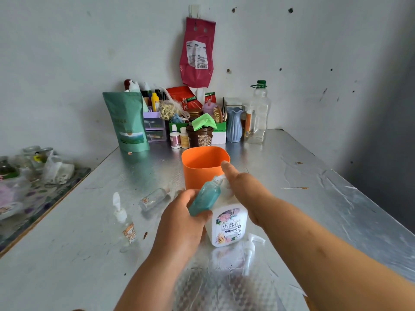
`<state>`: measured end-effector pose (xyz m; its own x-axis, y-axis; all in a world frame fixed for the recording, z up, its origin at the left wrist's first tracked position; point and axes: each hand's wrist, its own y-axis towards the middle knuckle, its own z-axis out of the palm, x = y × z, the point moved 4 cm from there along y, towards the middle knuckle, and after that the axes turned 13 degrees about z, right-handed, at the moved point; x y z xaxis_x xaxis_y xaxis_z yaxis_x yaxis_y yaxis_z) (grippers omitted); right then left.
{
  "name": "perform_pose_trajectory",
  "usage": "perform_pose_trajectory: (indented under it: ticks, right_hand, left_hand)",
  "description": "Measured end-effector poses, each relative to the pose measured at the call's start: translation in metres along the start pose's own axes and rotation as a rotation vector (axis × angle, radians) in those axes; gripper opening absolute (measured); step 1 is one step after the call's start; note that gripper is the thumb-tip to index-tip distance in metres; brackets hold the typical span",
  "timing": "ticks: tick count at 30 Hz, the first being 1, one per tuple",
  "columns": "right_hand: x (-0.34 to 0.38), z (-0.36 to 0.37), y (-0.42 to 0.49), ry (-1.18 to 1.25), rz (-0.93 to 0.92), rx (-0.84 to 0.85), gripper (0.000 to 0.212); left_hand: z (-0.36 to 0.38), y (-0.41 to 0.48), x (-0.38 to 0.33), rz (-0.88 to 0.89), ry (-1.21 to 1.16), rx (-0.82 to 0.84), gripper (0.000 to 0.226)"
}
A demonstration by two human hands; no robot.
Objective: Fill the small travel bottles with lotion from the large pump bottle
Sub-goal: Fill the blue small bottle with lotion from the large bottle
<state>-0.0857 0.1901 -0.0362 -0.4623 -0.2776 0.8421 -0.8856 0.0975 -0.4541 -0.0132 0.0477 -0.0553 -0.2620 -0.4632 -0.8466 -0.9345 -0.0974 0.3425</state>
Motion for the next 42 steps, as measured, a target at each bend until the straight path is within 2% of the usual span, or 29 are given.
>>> perform_pose_trajectory:
  ticks: [9, 18, 23, 28, 33, 42]
  right_hand:
    - [0.003, -0.002, -0.004, 0.021, 0.026, 0.057, 0.076]
    - [0.003, -0.001, 0.005, -0.006, -0.034, -0.027, 0.067]
    - [-0.001, 0.001, 0.008, -0.091, -0.152, -0.119, 0.068]
    - [0.002, 0.0, -0.002, -0.027, -0.006, -0.005, 0.073]
    - [0.007, -0.004, -0.009, 0.004, -0.021, 0.066, 0.071]
    - [0.005, -0.002, -0.006, 0.022, -0.044, 0.028, 0.069]
  left_hand:
    - [-0.004, 0.0, -0.008, 0.015, 0.016, 0.014, 0.034]
    - [0.0, 0.003, 0.003, 0.004, -0.008, 0.006, 0.036]
    - [0.001, 0.003, 0.007, -0.015, -0.004, 0.01, 0.035]
    - [-0.001, 0.001, 0.002, -0.005, 0.009, 0.015, 0.035]
    - [-0.004, 0.002, -0.005, 0.012, 0.021, 0.013, 0.034]
    - [-0.001, 0.003, 0.0, 0.008, -0.01, 0.015, 0.036]
